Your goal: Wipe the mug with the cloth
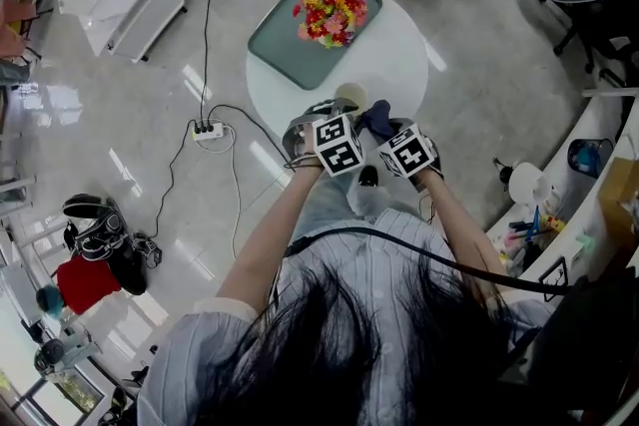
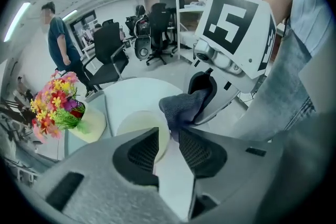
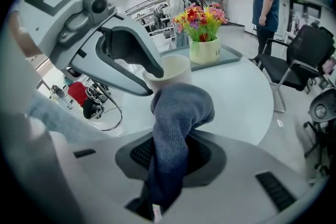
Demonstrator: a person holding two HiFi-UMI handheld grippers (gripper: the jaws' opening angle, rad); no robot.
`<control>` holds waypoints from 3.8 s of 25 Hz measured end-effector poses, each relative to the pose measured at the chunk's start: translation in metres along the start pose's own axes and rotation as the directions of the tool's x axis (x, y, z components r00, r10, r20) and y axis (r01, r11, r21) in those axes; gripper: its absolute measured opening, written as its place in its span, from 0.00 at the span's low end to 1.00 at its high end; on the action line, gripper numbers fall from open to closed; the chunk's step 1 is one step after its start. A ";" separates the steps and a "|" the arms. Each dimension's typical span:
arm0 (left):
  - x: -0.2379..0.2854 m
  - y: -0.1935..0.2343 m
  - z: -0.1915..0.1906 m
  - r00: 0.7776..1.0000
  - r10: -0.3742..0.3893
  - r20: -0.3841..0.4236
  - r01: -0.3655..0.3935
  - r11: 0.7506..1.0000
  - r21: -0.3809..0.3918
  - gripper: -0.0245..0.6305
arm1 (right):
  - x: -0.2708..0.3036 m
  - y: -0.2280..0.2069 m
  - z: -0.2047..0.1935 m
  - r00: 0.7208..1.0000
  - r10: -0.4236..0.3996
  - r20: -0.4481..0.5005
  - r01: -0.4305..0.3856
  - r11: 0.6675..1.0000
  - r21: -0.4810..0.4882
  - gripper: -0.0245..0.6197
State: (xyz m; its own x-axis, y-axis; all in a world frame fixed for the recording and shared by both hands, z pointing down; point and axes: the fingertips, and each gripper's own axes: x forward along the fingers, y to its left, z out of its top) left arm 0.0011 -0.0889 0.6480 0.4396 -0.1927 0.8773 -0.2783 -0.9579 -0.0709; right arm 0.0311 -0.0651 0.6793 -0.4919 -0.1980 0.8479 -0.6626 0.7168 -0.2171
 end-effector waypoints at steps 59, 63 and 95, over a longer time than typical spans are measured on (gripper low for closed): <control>0.006 -0.014 0.001 0.998 0.003 -0.057 -0.001 0.999 0.042 0.11 | 0.000 -0.013 -0.003 1.000 0.006 0.002 -0.006 0.997 0.078 0.20; 0.009 -0.011 -0.005 0.994 0.012 -0.107 0.003 0.991 0.137 0.11 | 0.001 -0.012 -0.002 1.000 0.010 -0.002 -0.010 0.997 0.071 0.20; -0.003 -0.022 -0.033 0.934 -0.104 -0.342 0.337 0.572 0.747 0.11 | -0.003 -0.050 0.040 0.998 -0.053 -0.044 0.045 0.985 -0.165 0.20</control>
State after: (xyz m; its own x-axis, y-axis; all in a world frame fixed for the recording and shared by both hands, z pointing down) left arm -0.0226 -0.0604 0.6625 0.1478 -0.0075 0.9890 0.6273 -0.7724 -0.0995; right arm 0.0430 -0.1273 0.6678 -0.4303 -0.2060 0.8789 -0.5822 0.8073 -0.0958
